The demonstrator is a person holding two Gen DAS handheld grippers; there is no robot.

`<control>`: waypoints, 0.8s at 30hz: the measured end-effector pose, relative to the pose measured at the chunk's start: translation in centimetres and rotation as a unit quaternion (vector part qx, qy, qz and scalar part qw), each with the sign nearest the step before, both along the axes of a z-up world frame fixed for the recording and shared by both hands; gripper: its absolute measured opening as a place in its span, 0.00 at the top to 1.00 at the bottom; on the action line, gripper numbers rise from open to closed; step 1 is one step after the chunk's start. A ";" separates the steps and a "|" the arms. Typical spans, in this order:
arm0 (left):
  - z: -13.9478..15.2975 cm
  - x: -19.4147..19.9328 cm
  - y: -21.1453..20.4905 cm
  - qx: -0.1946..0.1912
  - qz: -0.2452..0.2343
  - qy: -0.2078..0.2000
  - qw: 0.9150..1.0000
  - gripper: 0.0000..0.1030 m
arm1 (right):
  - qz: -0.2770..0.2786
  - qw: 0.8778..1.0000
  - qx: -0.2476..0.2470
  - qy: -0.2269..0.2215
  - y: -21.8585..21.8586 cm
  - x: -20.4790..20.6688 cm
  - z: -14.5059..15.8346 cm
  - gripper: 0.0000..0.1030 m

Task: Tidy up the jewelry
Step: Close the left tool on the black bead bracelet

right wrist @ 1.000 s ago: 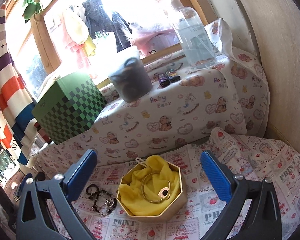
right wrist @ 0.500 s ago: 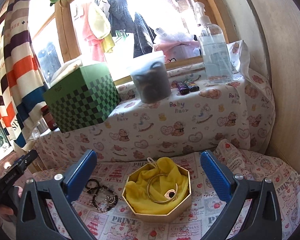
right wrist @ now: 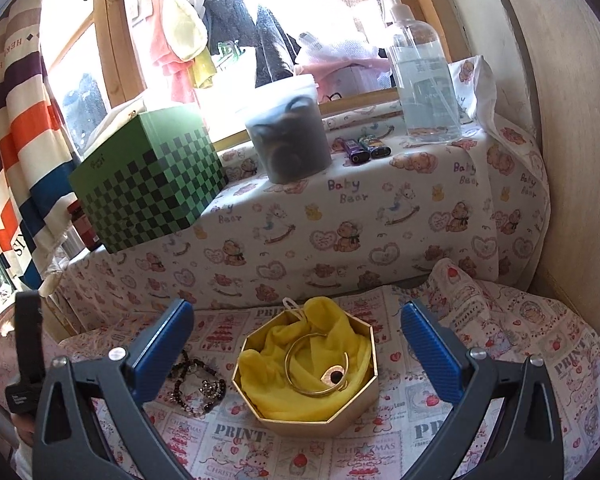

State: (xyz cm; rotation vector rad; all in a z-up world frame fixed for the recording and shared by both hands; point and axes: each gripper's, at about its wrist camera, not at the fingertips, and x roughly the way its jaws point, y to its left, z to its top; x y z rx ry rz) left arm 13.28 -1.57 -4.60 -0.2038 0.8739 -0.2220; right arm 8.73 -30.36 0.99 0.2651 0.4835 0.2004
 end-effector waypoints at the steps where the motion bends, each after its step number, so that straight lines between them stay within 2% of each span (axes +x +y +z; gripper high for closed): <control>1: -0.1 0.1 0.0 -0.001 0.003 0.002 1.000 0.84 | 0.001 1.000 0.002 0.002 0.0 0.0 0.0 0.00; 7: -0.9 1.1 -0.3 0.003 0.011 0.017 1.000 0.84 | -0.001 1.000 0.004 0.008 -0.2 0.1 0.0 0.00; 11: -1.3 1.4 -0.5 -0.005 -0.002 0.016 1.000 0.83 | -0.003 1.000 0.004 0.008 -0.2 0.1 0.0 0.00; 14: -1.3 1.7 -0.9 0.014 0.002 0.013 1.000 0.81 | -0.003 1.000 0.007 0.012 -0.4 0.2 -0.1 0.00; 21: -2.2 2.4 -0.4 0.002 0.005 0.030 1.000 0.81 | -0.006 1.000 0.018 0.018 -0.9 0.3 -0.1 0.00; 22: -2.2 2.5 -0.5 0.004 0.006 0.028 1.000 0.82 | -0.006 1.000 0.019 0.019 -0.9 0.3 -0.2 0.00; 23: -2.2 2.4 -0.5 0.011 0.011 0.027 1.000 0.92 | -0.006 1.000 0.019 0.020 -0.9 0.4 -0.2 0.00; 24: -2.2 2.4 -0.4 0.012 0.015 0.026 0.999 0.92 | -0.005 1.000 0.018 0.021 -0.8 0.4 -0.2 0.00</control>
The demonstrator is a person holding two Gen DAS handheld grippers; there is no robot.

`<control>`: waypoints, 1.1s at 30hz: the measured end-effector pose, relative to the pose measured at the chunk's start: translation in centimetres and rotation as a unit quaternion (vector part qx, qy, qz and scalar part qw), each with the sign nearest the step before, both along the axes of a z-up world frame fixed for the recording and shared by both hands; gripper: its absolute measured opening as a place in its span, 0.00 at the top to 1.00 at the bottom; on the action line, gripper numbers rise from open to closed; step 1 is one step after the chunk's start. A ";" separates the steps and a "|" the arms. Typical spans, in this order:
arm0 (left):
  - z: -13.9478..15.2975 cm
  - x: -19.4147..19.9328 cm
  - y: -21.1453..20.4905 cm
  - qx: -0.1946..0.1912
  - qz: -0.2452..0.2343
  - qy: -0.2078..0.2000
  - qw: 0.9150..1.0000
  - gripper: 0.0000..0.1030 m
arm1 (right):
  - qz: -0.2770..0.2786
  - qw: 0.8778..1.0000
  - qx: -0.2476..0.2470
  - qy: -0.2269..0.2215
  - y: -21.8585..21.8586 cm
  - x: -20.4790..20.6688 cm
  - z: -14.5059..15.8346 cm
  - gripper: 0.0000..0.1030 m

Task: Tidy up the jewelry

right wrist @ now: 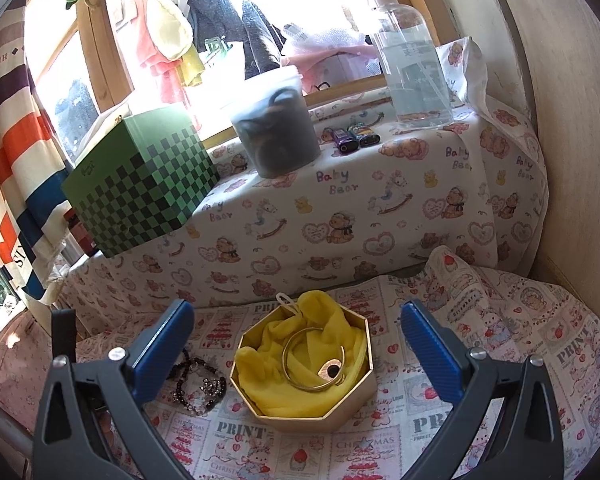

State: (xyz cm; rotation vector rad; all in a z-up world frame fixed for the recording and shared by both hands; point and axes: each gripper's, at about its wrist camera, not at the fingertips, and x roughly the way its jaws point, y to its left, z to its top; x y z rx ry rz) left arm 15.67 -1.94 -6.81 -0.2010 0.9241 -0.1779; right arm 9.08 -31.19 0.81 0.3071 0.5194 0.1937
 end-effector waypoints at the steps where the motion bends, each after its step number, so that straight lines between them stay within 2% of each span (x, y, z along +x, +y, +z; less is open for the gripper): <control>1: 0.1 -0.1 0.4 -0.010 -0.001 -0.001 1.000 0.93 | 0.001 1.000 -0.001 0.001 0.0 0.0 0.0 0.00; 4: 0.9 -0.8 1.7 -0.050 0.007 -0.010 0.999 0.94 | 0.006 1.000 -0.002 0.000 0.2 0.0 0.0 0.00; 6: 2.0 -1.4 2.3 -0.061 0.011 -0.027 0.998 0.94 | 0.006 1.000 -0.007 -0.002 0.4 -0.1 0.0 0.00; 12: 5.3 -4.3 3.6 -0.048 0.038 -0.086 0.994 0.94 | 0.016 1.000 -0.016 -0.003 1.0 -0.2 0.0 0.00; 17: 8.1 -6.5 4.1 -0.027 0.067 -0.151 0.986 0.94 | 0.036 0.999 -0.022 -0.013 1.7 -0.6 0.2 0.00; 23: 9.9 -8.1 4.8 -0.040 0.071 -0.185 0.979 0.94 | 0.116 0.993 -0.001 0.001 3.7 -1.0 0.1 0.00; 25: 10.1 -8.2 5.0 -0.037 0.078 -0.192 0.978 0.94 | 0.139 0.990 -0.002 0.003 4.9 -1.3 0.1 0.03; 31: 9.9 -8.0 5.4 -0.030 0.092 -0.191 0.977 0.94 | 0.191 0.978 -0.067 0.049 10.8 -1.1 -0.3 0.30; 33: 9.8 -7.8 5.7 -0.031 0.097 -0.188 0.977 0.94 | 0.221 0.970 -0.064 0.079 12.7 -0.2 -0.8 0.48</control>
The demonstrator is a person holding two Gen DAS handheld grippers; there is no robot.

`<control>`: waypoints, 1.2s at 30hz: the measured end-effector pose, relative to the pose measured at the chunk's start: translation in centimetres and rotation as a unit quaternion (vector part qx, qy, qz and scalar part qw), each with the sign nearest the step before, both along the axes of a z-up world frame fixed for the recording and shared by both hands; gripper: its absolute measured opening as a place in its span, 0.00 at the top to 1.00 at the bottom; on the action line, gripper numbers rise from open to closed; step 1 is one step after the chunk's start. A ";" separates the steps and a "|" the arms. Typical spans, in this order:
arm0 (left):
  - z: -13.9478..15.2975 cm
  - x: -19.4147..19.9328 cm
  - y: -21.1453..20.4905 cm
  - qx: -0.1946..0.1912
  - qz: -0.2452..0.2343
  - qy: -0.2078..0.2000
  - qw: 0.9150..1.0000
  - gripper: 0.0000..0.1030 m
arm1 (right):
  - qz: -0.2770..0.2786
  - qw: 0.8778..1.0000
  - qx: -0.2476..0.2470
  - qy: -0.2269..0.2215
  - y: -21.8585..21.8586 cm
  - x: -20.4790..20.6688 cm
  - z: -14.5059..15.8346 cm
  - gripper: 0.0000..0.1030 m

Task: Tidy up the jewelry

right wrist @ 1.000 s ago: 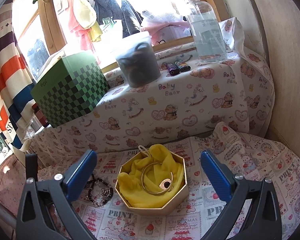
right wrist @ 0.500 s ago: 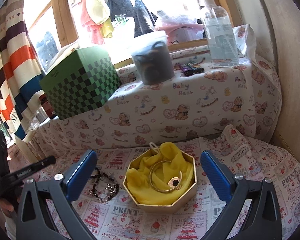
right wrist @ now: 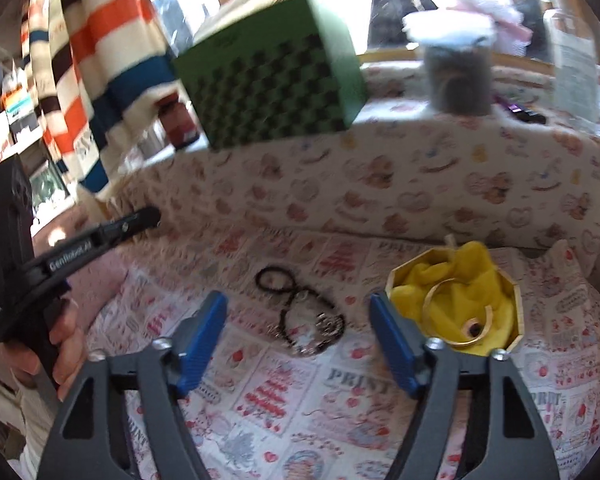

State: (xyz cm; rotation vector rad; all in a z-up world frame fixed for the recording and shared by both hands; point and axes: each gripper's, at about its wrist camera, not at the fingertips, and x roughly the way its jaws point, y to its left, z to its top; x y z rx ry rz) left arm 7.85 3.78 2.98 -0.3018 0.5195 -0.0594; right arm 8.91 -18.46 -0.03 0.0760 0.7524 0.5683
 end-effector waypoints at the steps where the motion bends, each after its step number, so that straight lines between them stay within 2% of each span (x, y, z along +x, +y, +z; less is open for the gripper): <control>1: -0.1 0.0 0.2 -0.002 0.002 0.001 1.000 0.94 | -0.001 1.000 -0.008 0.009 0.6 0.5 -0.3 0.51; 6: -0.6 0.4 0.4 -0.006 0.002 0.011 1.000 0.94 | -0.028 0.993 -0.106 0.040 4.0 3.1 -2.4 0.69; 9: -0.9 0.6 -0.2 0.012 0.003 0.015 1.000 0.94 | -0.044 0.985 -0.161 0.043 4.8 4.0 -3.8 0.71; 11: -0.9 0.6 -0.5 0.015 -0.001 0.015 1.000 0.94 | -0.054 0.979 -0.189 0.053 5.1 4.6 -4.8 0.76; 16: -1.1 0.6 -0.9 0.004 -0.012 0.025 1.000 0.94 | -0.058 0.976 -0.198 0.066 5.3 5.6 -5.8 0.83; 19: -1.0 0.5 -1.3 0.017 -0.010 0.020 1.000 0.94 | -0.058 0.975 -0.205 0.068 5.7 5.9 -6.1 0.85; 20: -1.0 0.5 -1.4 0.020 -0.010 0.019 1.000 0.94 | -0.060 0.974 -0.209 0.068 5.8 6.0 -6.2 0.89; 24: -1.0 0.4 -1.4 0.020 -0.010 0.018 1.000 0.94 | -0.069 0.975 -0.200 0.064 5.6 5.8 -5.9 0.90; 31: -0.9 0.2 -0.8 0.010 -0.005 0.015 1.000 0.94 | -0.052 0.985 -0.158 0.041 4.4 3.0 -2.8 0.90; 36: -0.8 0.0 -0.7 0.011 -0.002 0.011 1.000 0.94 | -0.044 0.992 -0.114 -0.001 2.4 0.7 0.6 0.90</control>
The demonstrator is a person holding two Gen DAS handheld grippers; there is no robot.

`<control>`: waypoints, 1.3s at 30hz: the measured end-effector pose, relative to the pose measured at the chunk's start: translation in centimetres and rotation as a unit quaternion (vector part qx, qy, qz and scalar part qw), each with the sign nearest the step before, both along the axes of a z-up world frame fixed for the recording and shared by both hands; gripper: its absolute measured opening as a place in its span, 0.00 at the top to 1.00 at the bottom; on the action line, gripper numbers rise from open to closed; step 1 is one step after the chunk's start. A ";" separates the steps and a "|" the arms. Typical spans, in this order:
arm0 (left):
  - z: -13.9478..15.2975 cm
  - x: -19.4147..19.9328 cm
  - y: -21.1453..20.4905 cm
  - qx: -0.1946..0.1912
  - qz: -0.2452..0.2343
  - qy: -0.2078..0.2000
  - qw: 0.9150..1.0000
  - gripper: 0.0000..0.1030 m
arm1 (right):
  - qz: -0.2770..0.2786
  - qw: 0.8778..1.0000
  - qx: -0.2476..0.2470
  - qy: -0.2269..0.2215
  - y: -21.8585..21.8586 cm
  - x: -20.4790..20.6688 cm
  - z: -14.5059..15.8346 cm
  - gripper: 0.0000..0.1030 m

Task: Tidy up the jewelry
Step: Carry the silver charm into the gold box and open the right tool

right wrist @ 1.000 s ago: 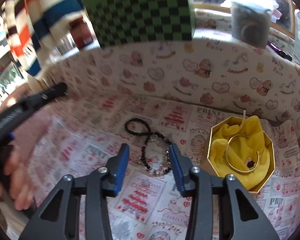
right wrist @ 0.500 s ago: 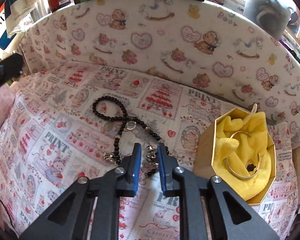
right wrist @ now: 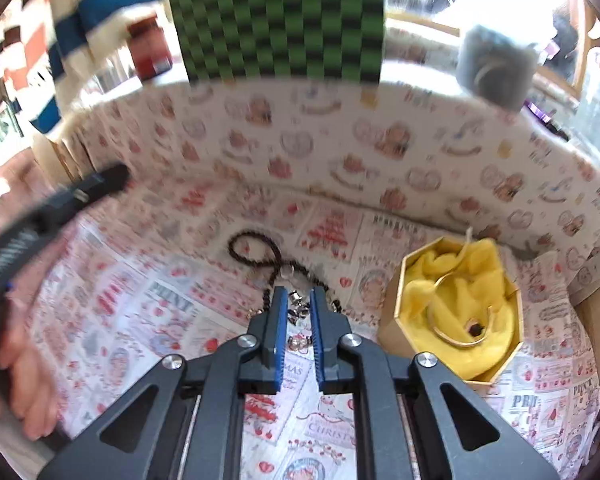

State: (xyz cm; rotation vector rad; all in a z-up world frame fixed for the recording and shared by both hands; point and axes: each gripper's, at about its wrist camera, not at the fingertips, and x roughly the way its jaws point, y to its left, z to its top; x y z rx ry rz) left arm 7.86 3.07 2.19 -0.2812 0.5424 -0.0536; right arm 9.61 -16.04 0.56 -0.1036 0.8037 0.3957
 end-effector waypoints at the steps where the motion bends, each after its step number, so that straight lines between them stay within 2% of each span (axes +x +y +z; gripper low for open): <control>1: 0.0 0.0 0.0 0.001 0.000 -0.001 1.000 0.94 | 0.004 1.000 0.009 -0.007 -0.4 -0.3 0.5 0.90; 7: 0.5 -0.7 -0.6 0.015 -0.004 -0.022 1.000 0.94 | 0.024 0.995 0.068 -0.076 -3.7 -2.4 3.6 0.90; 11: 0.5 -0.7 -1.1 0.019 -0.018 -0.015 1.000 0.94 | 0.010 0.986 0.112 -0.126 -6.8 -3.6 4.9 0.90; 14: 0.4 -0.8 -1.8 0.040 -0.013 -0.022 0.999 0.94 | -0.001 0.978 0.133 -0.163 -9.3 -4.2 5.0 0.90; 18: 0.2 -0.9 -2.2 0.045 -0.015 -0.027 0.999 0.94 | -0.018 0.967 0.164 -0.192 -12.2 -4.1 4.6 0.90; 21: 0.1 -1.1 -2.1 0.043 -0.010 -0.035 0.998 0.94 | -0.035 0.962 0.193 -0.190 -14.5 -3.5 3.6 0.90; 25: 0.2 -1.3 -1.9 0.032 -0.005 -0.042 0.999 0.94 | -0.038 0.961 0.221 -0.159 -16.3 -2.4 2.3 0.90; 30: 0.4 -1.7 -1.7 0.039 0.017 -0.054 0.998 0.94 | -0.048 0.957 0.256 -0.125 -18.0 -1.4 1.1 0.90; 33: 0.5 -1.7 -1.6 0.042 0.022 -0.056 0.997 0.94 | -0.064 0.963 0.240 -0.103 -17.8 -0.5 0.4 0.90; 36: 0.5 -1.8 -1.6 0.044 0.025 -0.058 0.997 0.94 | -0.076 0.973 0.194 -0.099 -16.8 0.0 -0.3 0.90; 39: 0.4 -1.9 -1.8 0.050 0.028 -0.058 0.997 0.94 | -0.067 0.976 0.187 -0.089 -16.1 0.3 -0.8 0.90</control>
